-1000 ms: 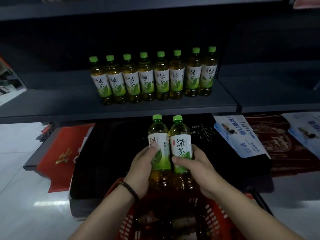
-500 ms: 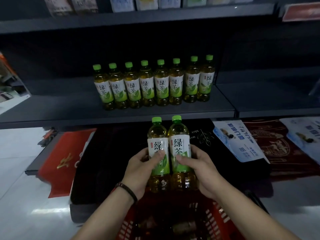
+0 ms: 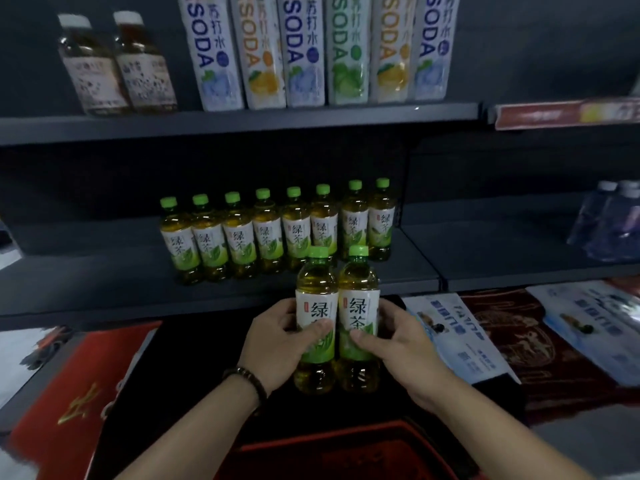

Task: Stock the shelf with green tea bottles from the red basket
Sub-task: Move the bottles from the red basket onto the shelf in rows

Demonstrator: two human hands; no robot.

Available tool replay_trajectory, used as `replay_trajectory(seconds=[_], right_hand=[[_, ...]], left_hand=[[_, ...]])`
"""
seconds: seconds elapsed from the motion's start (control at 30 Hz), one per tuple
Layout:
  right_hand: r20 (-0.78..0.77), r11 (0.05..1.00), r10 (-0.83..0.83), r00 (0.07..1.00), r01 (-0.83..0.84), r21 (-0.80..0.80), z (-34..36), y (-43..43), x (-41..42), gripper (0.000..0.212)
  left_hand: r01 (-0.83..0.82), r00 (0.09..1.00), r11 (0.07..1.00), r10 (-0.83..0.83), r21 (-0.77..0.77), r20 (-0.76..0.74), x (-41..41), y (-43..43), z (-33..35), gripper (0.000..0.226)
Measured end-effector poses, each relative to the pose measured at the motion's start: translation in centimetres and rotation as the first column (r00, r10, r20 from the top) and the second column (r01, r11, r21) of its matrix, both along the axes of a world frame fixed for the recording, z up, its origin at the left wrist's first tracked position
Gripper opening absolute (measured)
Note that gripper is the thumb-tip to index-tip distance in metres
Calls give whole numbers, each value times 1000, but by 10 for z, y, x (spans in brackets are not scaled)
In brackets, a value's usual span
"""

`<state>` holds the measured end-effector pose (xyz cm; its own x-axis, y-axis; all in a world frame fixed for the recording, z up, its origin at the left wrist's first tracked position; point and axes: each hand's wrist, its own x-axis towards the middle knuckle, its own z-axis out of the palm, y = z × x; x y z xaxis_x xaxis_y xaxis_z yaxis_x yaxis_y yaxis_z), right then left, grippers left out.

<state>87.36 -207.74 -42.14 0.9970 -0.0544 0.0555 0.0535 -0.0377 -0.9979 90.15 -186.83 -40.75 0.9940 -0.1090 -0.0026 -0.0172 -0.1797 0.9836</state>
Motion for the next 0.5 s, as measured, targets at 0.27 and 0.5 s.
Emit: replay_trajectory(seconds=[0.27,0.5], right_hand=[[80,987,-114,990,122,-107,18,-78,95,51],[241,960,-164,957,211,-184,22,-121,165,52]], left_hand=[[68,993,998,-67,-5,93,99,-89,15,43],[1,981,1000,-4,18,196,173,-143,11,41]])
